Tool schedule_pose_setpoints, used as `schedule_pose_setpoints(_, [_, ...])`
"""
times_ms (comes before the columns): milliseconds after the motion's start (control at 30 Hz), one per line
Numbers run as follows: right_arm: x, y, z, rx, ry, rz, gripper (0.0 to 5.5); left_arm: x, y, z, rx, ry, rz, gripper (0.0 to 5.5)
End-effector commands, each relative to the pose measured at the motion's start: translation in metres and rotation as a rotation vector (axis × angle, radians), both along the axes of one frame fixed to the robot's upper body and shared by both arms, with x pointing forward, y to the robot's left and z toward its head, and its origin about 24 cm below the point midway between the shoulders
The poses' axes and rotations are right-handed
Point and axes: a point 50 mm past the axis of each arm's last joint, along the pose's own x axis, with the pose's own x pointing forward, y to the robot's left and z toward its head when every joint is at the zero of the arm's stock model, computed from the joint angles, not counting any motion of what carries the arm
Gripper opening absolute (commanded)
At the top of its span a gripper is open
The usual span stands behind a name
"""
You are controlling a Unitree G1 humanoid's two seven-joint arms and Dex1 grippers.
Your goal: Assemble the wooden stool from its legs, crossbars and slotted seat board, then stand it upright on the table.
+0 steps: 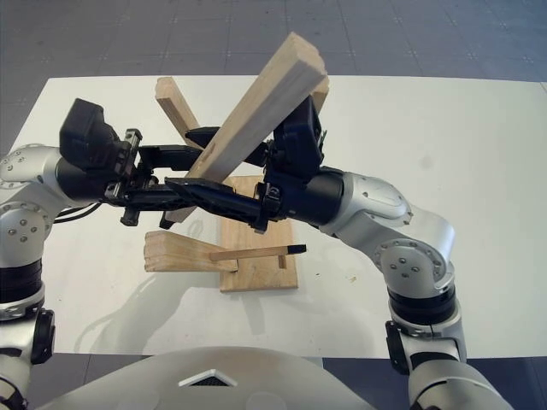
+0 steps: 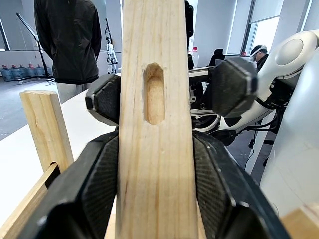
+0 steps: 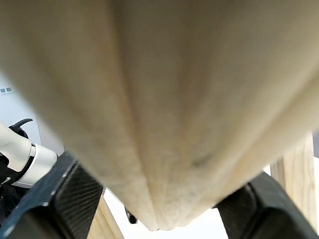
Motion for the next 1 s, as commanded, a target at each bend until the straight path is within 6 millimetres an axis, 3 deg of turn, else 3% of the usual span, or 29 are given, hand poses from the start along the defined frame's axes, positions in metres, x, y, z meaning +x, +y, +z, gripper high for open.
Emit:
schedule_pose_setpoints(33, [-0.006,0.006,0.005,0.011,-0.011,0.069,2.65,0.001,0.003,-0.004,0.011,0.006,0.019,2.05])
schedule_pose_setpoints(167, [-0.007,0.006,0.005,0.017,-0.004,0.073,2.08,0.000,0.003,-0.004,0.008,0.008,0.019,2.05])
schedule_pose_setpoints(800, [-0.009,0.021,0.016,0.038,-0.024,0.169,2.07,0.007,-0.004,-0.010,0.013,0.044,0.015,2.05])
schedule_pose_setpoints(1000, [-0.002,0.017,0.014,0.016,-0.050,0.113,2.07,0.011,0.002,-0.009,0.026,-0.032,0.113,2.05])
